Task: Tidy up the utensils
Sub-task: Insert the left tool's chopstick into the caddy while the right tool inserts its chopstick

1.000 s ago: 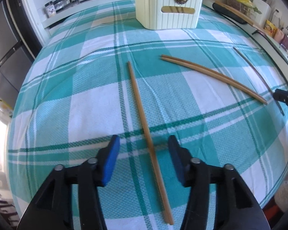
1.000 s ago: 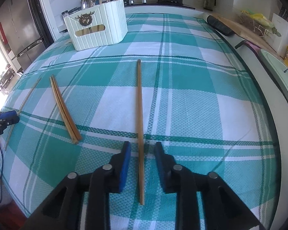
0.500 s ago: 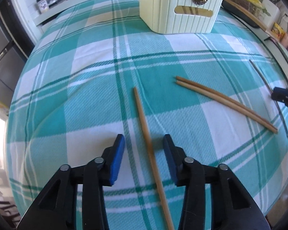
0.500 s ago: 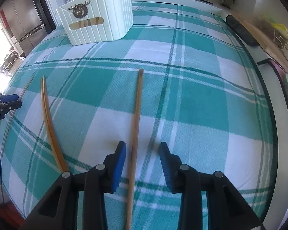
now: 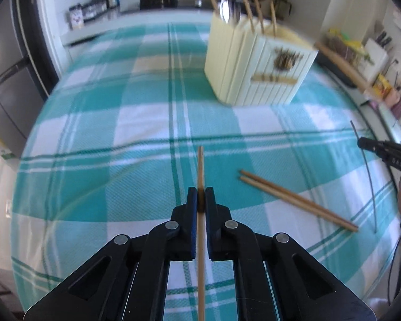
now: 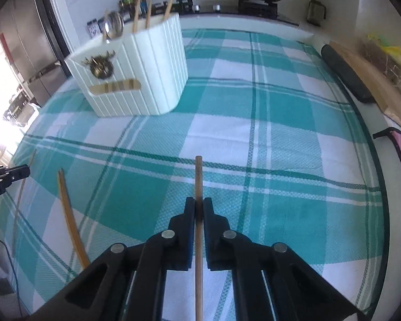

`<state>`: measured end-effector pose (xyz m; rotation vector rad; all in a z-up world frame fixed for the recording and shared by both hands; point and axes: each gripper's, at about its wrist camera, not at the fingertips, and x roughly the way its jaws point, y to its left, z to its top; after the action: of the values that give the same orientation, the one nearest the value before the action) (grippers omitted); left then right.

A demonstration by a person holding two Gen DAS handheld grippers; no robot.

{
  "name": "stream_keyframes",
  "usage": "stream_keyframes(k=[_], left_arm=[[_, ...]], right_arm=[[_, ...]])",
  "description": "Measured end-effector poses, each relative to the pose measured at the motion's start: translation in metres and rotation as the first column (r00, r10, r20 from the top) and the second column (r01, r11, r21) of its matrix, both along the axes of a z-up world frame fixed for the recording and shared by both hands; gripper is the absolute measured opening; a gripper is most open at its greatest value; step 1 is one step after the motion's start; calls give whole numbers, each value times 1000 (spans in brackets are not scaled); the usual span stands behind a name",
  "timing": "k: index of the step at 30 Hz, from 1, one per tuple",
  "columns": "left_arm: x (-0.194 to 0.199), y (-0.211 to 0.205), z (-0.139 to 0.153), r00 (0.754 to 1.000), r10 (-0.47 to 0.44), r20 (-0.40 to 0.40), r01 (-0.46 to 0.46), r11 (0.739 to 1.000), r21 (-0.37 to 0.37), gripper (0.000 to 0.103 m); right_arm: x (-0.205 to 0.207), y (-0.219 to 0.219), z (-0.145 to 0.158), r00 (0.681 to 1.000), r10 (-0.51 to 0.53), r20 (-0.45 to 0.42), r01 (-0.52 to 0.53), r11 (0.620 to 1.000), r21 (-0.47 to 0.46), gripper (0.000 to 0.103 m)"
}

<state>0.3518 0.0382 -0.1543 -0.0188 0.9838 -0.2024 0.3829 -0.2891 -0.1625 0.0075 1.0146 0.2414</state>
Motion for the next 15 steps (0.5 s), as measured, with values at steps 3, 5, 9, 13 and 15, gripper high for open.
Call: stream_keyframes(k=[3, 5, 9, 13, 15], left_arm=[[-22, 4, 34, 996, -4, 92, 7, 999, -33, 4], [-34, 7, 53, 990, -8, 140, 15, 998, -56, 4], [-58, 6, 85, 973, -17, 231, 37, 996, -84, 4], [-70, 10, 104, 957, -4, 290, 38, 993, -114, 4], [-75, 10, 111, 951, 9, 310, 32, 992, -124, 3]], right_arm=[[-28, -7, 38, 995, -3, 99, -2, 999, 53, 6], [-49, -11, 63, 987, -6, 160, -6, 997, 77, 6], [-85, -17, 105, 965, -12, 263, -14, 995, 95, 6], [-109, -19, 129, 941, -21, 337, -12, 995, 96, 6], [-117, -19, 138, 926, -27, 377, -11, 995, 97, 6]])
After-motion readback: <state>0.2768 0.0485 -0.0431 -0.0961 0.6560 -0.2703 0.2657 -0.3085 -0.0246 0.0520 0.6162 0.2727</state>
